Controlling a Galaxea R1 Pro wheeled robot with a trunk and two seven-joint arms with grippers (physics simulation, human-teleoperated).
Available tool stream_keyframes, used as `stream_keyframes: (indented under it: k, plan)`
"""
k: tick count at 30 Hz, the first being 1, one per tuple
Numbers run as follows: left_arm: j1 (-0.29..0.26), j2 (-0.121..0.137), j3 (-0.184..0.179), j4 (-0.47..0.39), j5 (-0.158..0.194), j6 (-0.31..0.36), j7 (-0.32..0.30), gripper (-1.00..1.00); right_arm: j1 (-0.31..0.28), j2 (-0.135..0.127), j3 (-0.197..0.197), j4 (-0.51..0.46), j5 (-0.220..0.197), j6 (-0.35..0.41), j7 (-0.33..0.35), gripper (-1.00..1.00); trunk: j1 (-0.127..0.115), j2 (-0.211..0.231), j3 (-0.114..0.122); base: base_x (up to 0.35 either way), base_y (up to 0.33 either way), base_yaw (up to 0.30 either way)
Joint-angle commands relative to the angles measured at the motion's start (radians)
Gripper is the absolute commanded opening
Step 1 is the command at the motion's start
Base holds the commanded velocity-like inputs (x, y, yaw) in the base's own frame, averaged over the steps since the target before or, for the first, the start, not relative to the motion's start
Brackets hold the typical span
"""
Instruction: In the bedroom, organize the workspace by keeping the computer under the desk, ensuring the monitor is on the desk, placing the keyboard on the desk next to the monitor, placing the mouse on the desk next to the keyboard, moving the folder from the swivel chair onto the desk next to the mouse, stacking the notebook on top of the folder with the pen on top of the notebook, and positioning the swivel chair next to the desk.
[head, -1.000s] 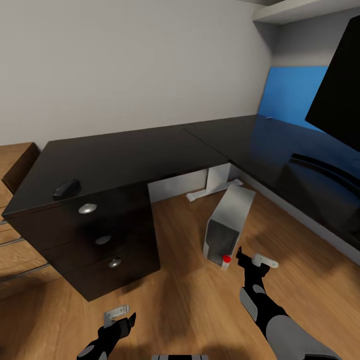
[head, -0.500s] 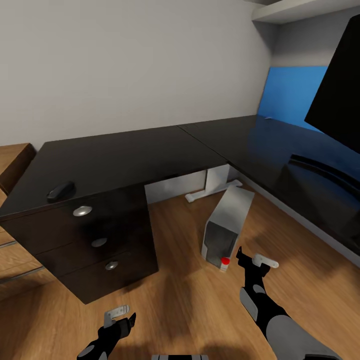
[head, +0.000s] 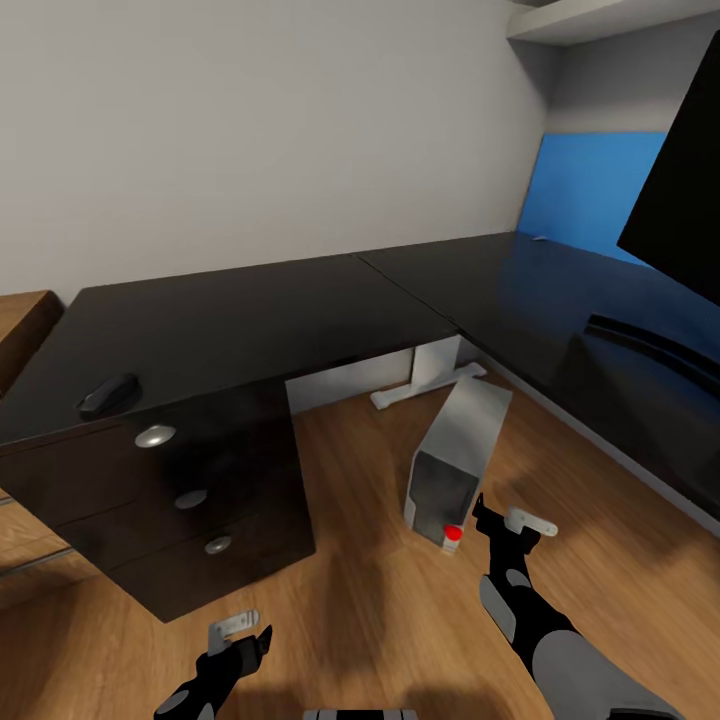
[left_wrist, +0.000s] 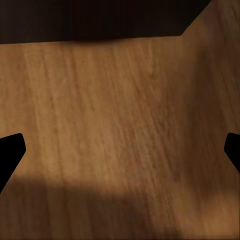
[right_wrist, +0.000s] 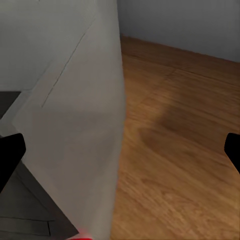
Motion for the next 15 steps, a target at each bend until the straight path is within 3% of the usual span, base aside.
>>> stream_keyframes:
  k: [1,5,15]
  plan:
    - [0.000,-0.001,0.004,0.000,0.010,0.001,-0.007,1.00,-0.001,0.001,-0.004,0.001,-0.003,-0.004,0.003,1.00,0.000,0.000,-0.001,0.023,0.000,0.000]
    - [-0.001,-0.002,0.003,-0.001,0.010,0.001,-0.007,1.00,-0.001,0.000,-0.004,0.000,-0.003,-0.004,0.003,1.00,0.000,0.000,-0.001,0.014,0.000,0.000]
    - [0.000,-0.005,0.002,-0.002,0.010,0.000,-0.007,1.00,0.000,-0.001,-0.004,0.000,-0.003,-0.004,0.003,1.00,0.004,-0.003,-0.039,0.003,0.000,0.000]
